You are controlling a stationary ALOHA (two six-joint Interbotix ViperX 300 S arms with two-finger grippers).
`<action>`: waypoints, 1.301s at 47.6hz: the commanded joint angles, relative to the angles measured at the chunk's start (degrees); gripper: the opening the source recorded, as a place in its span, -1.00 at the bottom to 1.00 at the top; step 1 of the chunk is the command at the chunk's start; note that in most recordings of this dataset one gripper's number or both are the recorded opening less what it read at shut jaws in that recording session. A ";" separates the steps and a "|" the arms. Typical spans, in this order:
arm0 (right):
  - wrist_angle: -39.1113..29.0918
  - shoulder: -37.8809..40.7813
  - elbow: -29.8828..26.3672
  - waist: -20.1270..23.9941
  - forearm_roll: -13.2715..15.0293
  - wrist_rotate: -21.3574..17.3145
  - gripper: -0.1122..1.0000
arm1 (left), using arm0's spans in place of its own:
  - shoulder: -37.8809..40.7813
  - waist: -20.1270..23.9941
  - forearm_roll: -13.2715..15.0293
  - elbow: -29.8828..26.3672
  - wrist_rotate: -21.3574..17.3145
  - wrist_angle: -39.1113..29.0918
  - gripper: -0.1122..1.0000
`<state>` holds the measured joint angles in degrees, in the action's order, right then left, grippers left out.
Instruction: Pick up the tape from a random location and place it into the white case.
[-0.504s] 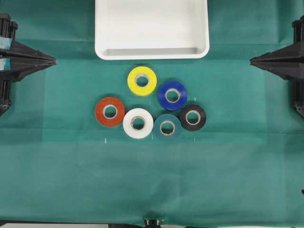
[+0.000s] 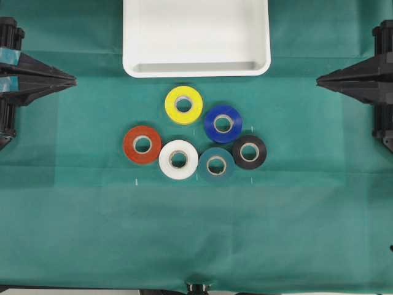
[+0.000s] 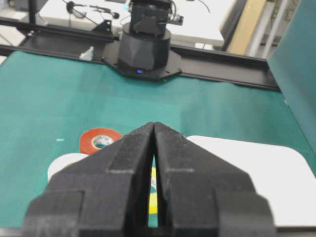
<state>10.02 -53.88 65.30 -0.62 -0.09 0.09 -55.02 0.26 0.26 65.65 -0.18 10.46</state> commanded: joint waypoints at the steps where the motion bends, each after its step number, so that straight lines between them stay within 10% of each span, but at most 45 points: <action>1: -0.09 0.26 -1.41 -0.09 0.09 -0.18 -0.75 | 0.44 0.53 0.09 -1.32 0.09 0.00 -0.76; 23: -0.44 0.26 -1.49 -0.18 0.09 -0.26 -0.75 | 0.44 0.53 0.09 -1.23 -0.09 0.62 -0.75; 42: -0.79 0.18 -1.49 -0.18 0.09 -0.26 -0.75 | 0.53 0.44 0.18 -1.23 0.18 0.26 0.91; 62: -1.41 0.18 -1.58 -0.18 0.09 -0.26 -0.75 | 0.44 -0.62 0.18 -1.23 0.53 0.26 0.97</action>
<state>8.61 -53.88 65.30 -0.70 -0.09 -0.09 -54.84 0.44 0.44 65.65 0.26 10.37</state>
